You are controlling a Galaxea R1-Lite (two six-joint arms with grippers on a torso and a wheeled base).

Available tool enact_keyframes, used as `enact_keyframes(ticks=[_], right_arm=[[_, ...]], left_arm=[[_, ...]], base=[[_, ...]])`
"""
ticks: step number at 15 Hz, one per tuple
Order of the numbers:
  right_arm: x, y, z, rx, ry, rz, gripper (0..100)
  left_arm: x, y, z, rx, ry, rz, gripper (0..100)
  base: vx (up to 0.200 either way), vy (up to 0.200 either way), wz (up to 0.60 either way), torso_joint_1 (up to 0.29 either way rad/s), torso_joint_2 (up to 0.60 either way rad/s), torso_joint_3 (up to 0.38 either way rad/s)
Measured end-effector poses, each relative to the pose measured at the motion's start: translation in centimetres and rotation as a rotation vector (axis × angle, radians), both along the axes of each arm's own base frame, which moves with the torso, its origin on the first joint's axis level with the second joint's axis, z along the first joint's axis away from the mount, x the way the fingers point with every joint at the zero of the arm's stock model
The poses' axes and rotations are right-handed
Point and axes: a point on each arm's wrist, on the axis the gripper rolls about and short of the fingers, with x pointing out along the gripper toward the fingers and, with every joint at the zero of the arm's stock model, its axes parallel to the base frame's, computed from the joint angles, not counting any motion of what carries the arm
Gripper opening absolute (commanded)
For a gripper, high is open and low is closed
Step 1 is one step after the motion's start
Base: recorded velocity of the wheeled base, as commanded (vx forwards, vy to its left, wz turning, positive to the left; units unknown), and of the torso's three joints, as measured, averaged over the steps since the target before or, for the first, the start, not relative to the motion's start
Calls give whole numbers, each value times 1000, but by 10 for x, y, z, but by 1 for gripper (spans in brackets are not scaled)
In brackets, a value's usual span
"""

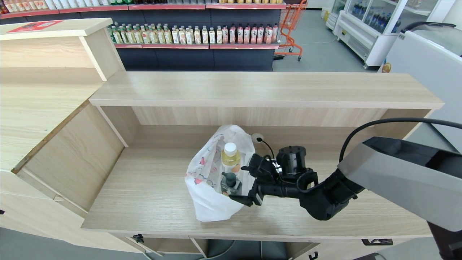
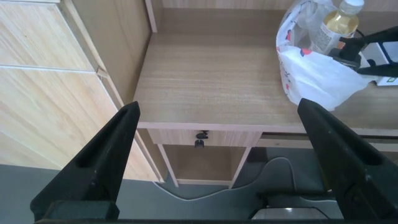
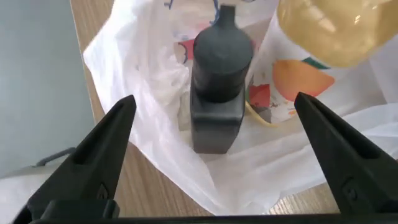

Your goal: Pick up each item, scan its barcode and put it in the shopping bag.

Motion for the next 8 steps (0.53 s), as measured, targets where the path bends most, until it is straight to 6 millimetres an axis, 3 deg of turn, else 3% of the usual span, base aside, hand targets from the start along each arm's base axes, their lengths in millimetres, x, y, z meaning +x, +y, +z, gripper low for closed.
enact_keyframes(ticks=[4,8], right_arm=[[-21,-13,54,169,140,-72,100],[-57,-82,96,230,209,-217,100]], left_arm=[[0,0,0,0,0,0,100],[0,0,0,0,0,0,100]], base=[[0,0,0,0,0,0],[0,0,0,0,0,0]])
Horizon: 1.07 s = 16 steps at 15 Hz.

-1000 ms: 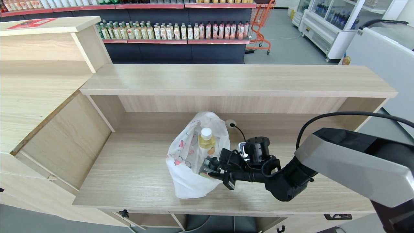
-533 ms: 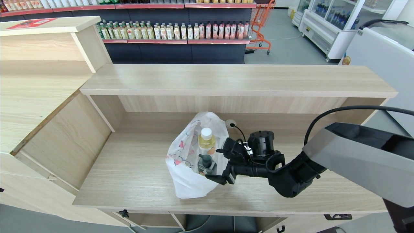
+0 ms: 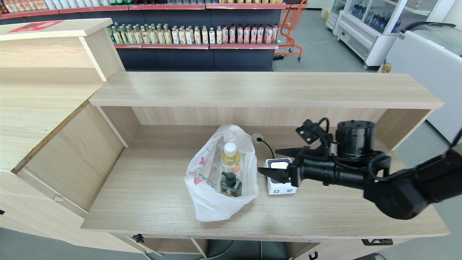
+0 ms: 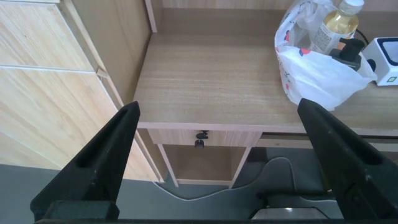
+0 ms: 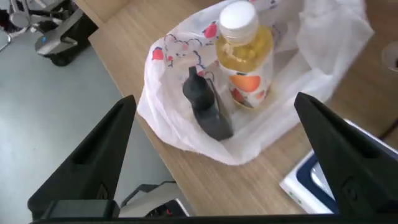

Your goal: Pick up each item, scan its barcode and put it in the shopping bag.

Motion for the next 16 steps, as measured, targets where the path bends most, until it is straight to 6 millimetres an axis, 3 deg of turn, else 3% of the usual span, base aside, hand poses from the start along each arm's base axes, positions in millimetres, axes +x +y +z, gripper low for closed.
enact_keyframes(ticks=[3,7,10,12,14,16], right_arm=[[-44,-57,32,21,-61,-180,100],[-144,-116,36,16,-97,-436,100],[-225,-136,16,17,-134,-584,100],[-267,-141,-7,14,-138,-670,100],[-297,-143,-36,14,-131,-755,100],[-313,-146,-55,-2,-175,-851,100]], left_arm=[[0,0,0,0,0,0,100],[0,0,0,0,0,0,100],[0,0,0,0,0,-1,100],[0,0,0,0,0,0,100],[0,0,0,0,0,0,100],[0,0,0,0,0,0,100]], base=[[0,0,0,0,0,0],[0,0,0,0,0,0],[0,0,0,0,0,0],[0,0,0,0,0,0],[0,0,0,0,0,0],[0,0,0,0,0,0]])
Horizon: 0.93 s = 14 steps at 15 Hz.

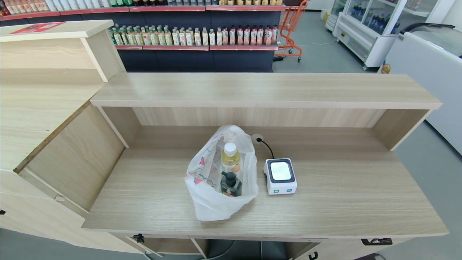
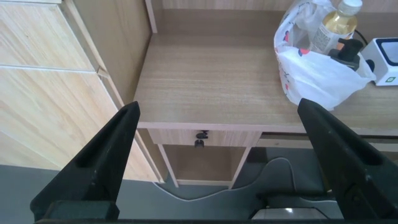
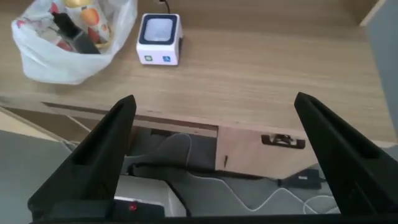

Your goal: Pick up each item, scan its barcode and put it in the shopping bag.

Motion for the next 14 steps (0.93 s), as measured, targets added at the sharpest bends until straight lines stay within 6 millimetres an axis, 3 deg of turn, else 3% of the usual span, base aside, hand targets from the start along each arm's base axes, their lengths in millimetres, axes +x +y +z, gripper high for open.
enact_keyframes(ticks=[3,9,10,14], right_arm=[[-7,-1,-11,11,-36,-47,100],[-10,-1,-12,6,-75,-46,100],[-10,-1,-12,5,-77,-46,0],[-10,-1,-12,13,-75,-46,0]], left_arm=[[0,0,0,0,0,0,100],[0,0,0,0,0,0,100],[0,0,0,0,0,0,100],[0,0,0,2,0,0,100]], base=[[0,0,0,0,0,0],[0,0,0,0,0,0],[0,0,0,0,0,0],[0,-50,0,2,-1,-1]])
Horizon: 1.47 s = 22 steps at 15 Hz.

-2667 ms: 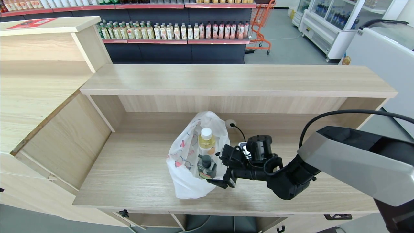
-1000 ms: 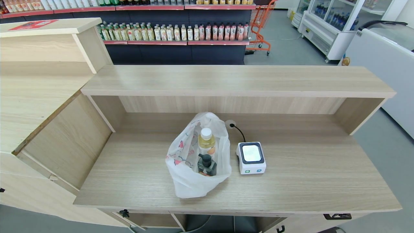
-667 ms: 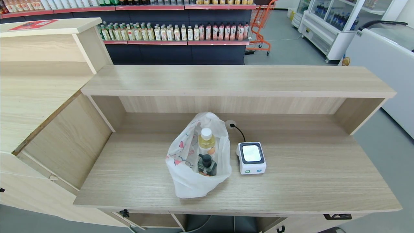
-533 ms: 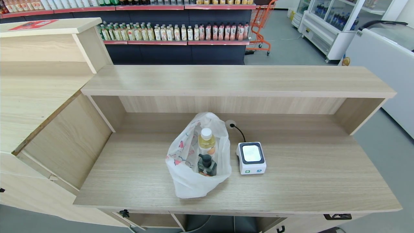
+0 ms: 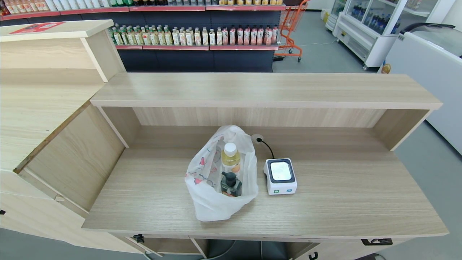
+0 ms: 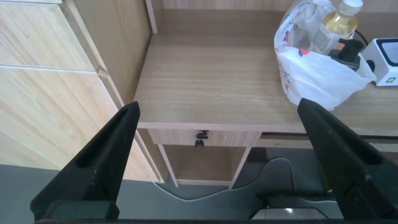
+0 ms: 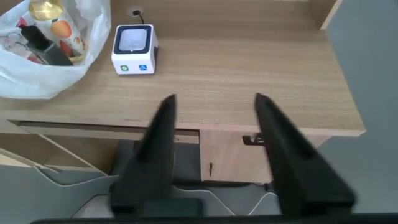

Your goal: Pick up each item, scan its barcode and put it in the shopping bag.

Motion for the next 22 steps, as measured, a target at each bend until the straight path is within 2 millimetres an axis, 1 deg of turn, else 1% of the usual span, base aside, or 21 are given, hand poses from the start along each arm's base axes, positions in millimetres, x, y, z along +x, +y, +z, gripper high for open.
enact_keyframes(ticks=[8,11,17,22], right_arm=[[0,0,0,-4,1,0,0],[0,0,0,-2,3,1,0],[0,0,0,0,3,0,0],[0,0,0,-4,4,-1,0]], left_arm=[[0,0,0,6,0,1,100],[0,0,0,-2,0,0,100],[0,0,0,0,0,0,100],[0,0,0,-1,0,-1,100]], base=[[0,-200,0,3,1,-1],[0,0,0,0,0,0],[200,0,0,3,0,4],[0,0,0,0,0,0]])
